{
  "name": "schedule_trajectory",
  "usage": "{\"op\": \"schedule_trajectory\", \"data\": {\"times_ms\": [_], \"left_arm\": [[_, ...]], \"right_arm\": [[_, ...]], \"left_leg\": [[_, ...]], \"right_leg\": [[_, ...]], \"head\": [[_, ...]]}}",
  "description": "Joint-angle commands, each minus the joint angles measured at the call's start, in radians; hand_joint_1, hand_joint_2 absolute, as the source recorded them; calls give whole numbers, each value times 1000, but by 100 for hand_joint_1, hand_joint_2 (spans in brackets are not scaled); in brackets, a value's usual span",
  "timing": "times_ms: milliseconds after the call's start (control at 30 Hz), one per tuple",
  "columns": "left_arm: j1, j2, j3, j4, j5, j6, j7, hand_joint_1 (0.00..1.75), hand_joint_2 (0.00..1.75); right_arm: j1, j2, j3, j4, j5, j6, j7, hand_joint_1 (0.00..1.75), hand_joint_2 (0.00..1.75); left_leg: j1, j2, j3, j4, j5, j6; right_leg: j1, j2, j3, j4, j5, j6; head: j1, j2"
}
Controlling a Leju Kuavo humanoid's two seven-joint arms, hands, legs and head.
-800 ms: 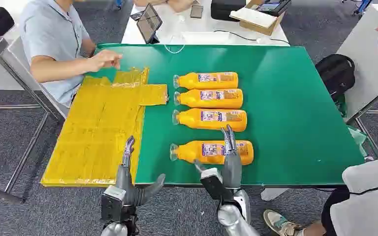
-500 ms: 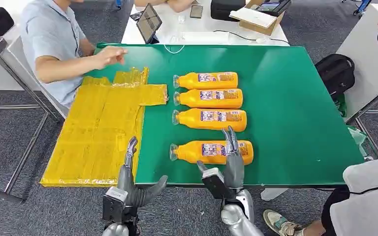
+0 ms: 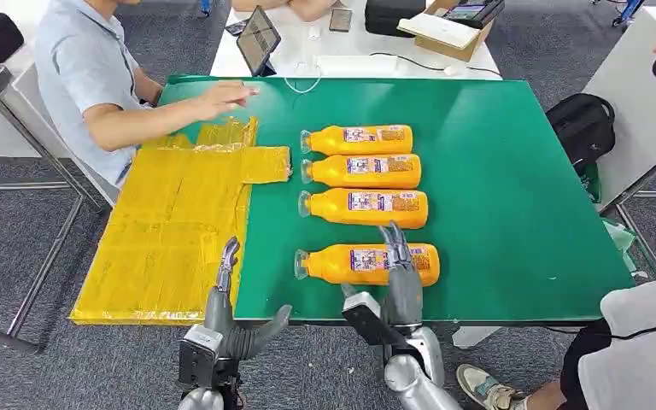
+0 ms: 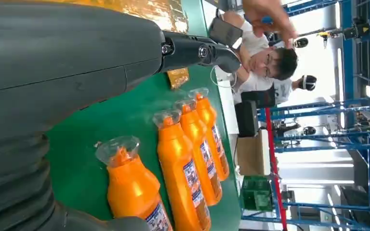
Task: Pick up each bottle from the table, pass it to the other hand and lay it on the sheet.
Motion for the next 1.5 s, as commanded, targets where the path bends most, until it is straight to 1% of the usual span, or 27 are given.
{"op": "schedule_trajectory", "data": {"times_ms": [33, 100, 167, 200, 233, 300, 367, 433, 533, 633, 733, 800, 867, 1000, 1067, 1167, 1200, 1267, 1333, 1400, 1467, 1500], "left_arm": [[-19, 14, 11, 12, -13, -14, 2, 0, 175], [-14, 14, 16, 4, -12, -16, 2, 0, 175], [-12, 12, 19, 3, -16, -20, 2, 0, 175], [-13, -3, 25, -5, -33, -13, 10, 0, 175], [-16, -9, 29, -2, -49, 8, 22, 0, 175], [-12, -14, 32, 0, -55, 14, 24, 0, 175], [-8, -10, 37, -1, -55, 13, 23, 0, 175], [-6, -10, 43, -4, -57, 6, 22, 0, 175], [-7, -13, 46, -8, -59, 0, 21, 0, 175], [-6, -14, 47, -12, -63, -4, 21, 0, 175], [2, -14, 54, -30, -77, -4, 27, 0, 175], [6, -13, 60, -37, -87, 1, 34, 0, 175], [8, -10, 61, -44, -100, 1, 43, 0, 175], [21, -3, 65, -66, -120, 6, 56, 0, 175], [23, -2, 66, -69, -121, 7, 57, 0, 175], [24, -2, 66, -72, -124, 8, 60, 0, 175], [25, -2, 67, -77, -130, 6, 67, 0, 175], [28, -1, 72, -87, -144, 1, 79, 0, 175], [30, -3, 76, -98, -150, -15, 86, 0, 175], [31, 0, 75, -106, -160, -22, 91, 0, 175], [34, 2, 72, -112, -171, -27, 96, 0, 175], [35, 2, 72, -112, -171, -27, 96, 0, 175]], "right_arm": [[-103, -52, -34, 183, 272, -5, 109, 0, 175], [-110, -50, -44, 195, 333, -5, 143, 0, 175], [-104, -40, -87, 163, 453, -5, 173, 0, 175], [-207, -102, 41, 299, 807, -5, 544, 0, 175], [-236, -109, 47, 334, 788, -5, 533, 0, 175], [-262, -116, 67, 379, 792, 12, 523, 0, 175], [-263, -110, 75, 388, 794, -2, 525, 0, 175], [-257, -112, 87, 369, 798, -5, 533, 0, 175], [-260, -117, 97, 347, 826, -2, 560, 0, 175], [-284, -121, 116, 371, 839, 46, 577, 0, 175], [-305, -135, 158, 379, 896, 86, 666, 0, 175], [-315, -136, 170, 381, 920, 112, 701, 0, 175], [-316, -132, 175, 377, 919, 142, 701, 0, 175], [-305, -133, 191, 346, 932, 168, 719, 0, 175], [-304, -132, 192, 343, 933, 171, 722, 0, 175], [-304, -131, 192, 340, 933, 178, 724, 0, 175], [-300, -133, 193, 328, 931, 204, 730, 0, 175], [-298, -141, 201, 316, 928, 279, 754, 0, 175], [-305, -154, 202, 331, 922, 351, 785, 0, 175], [-310, -164, 191, 350, 909, 378, 799, 0, 175], [-308, -178, 172, 361, 879, 399, 791, 0, 175], [-305, -187, 172, 364, 879, 399, 790, 49, 175]], "left_leg": [[2, 0, 3, 0, 0, -2], [1, 1, 2, 0, -1, -1], [1, 1, 2, 0, -1, -2], [1, 1, 2, 0, -1, -2], [0, 1, 1, 0, 0, -1], [1, 4, 1, 1, -1, -1], [1, 4, 2, 1, -1, -1], [1, 0, 1, 0, 0, -1], [1, 2, 2, 1, -1, -2], [1, 1, 2, 0, -1, -1], [0, 1, 0, 0, 0, -1], [1, 2, 1, 0, -1, -1], [1, 3, 1, 1, -1, -1], [1, 1, 1, 0, 0, -1], [1, 2, 2, 1, -1, -2], [0, 0, 1, 0, 0, -1], [1, 1, 2, 1, -1, -2], [1, 0, 1, 0, 0, -1], [0, 1, 2, 0, 0, -1], [1, 0, 2, 1, 0, -1], [1, 0, 4, 0, 0, -1], [1, -1, 4, 0, 0, -1]], "right_leg": [[2, 0, 3, -1, 0, -3], [1, 0, 3, -1, 0, -2], [1, 0, 2, -1, 0, -2], [1, 0, 2, 0, -1, -2], [0, 1, 1, 0, 0, -1], [1, 4, 1, 0, 1, -2], [1, 3, 2, 0, 1, -2], [1, 0, 1, -1, 0, -1], [2, 2, 2, 0, 0, -2], [1, 1, 2, 0, 0, -2], [0, 1, 0, 0, 0, -1], [1, 2, 2, 0, 0, -2], [1, 3, 1, 1, 0, -2], [1, 0, 1, 0, 0, -2], [2, 2, 2, 0, 0, -2], [1, 0, 2, 0, 0, -1], [2, 0, 3, 0, 0, -2], [1, 0, 2, 0, 0, -1], [1, 0, 2, 0, 0, -2], [2, -1, 3, 0, 0, -2], [1, -1, 4, -1, 0, -1], [2, -2, 5, -1, 0, -2]], "head": [[0, 0], [0, 0], [0, 0], [0, 0], [0, 0], [0, 0], [0, 0], [0, 0], [0, 0], [0, 0], [0, 0], [0, 0], [0, 0], [0, 0], [0, 0], [0, 0], [0, 0], [0, 0], [0, 0], [0, 0], [0, 0], [0, 0]]}}
